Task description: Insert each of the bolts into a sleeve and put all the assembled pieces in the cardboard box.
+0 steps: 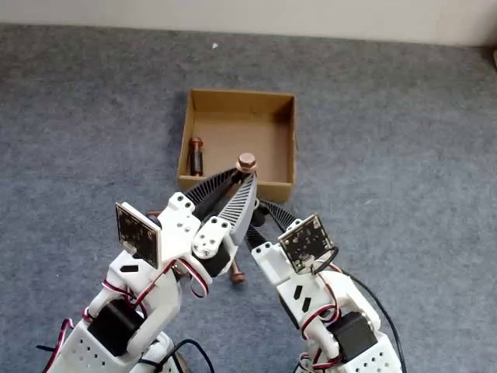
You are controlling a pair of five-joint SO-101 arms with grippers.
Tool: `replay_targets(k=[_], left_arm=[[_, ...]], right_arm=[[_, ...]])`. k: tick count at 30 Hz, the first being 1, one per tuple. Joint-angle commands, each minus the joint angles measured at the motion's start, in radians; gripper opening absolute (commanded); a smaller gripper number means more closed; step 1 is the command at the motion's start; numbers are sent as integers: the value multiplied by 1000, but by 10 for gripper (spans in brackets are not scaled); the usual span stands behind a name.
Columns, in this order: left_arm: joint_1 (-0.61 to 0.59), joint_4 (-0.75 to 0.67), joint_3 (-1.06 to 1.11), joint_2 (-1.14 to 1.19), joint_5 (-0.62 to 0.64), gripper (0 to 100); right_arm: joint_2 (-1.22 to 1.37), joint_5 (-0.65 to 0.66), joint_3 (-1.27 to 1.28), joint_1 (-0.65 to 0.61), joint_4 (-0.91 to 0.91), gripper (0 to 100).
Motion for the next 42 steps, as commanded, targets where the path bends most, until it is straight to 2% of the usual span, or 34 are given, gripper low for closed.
replay_targets(k=[1, 8, 31, 38, 42], left_arm=[[10, -31, 7, -7, 14, 7], [-24, -32, 12, -7, 14, 7], [-33, -28, 102, -16, 14, 7], [-31, -26, 119, -18, 14, 7], [-30, -26, 119, -18, -72, 7]], right_arm=[[-18, 8, -22, -15, -31, 5], [-18, 14, -25, -99, 42, 5], [-19, 14, -85, -97, 45, 5], [-19, 8, -90, -15, 39, 5], [-19, 6, -127, 30, 39, 5]])
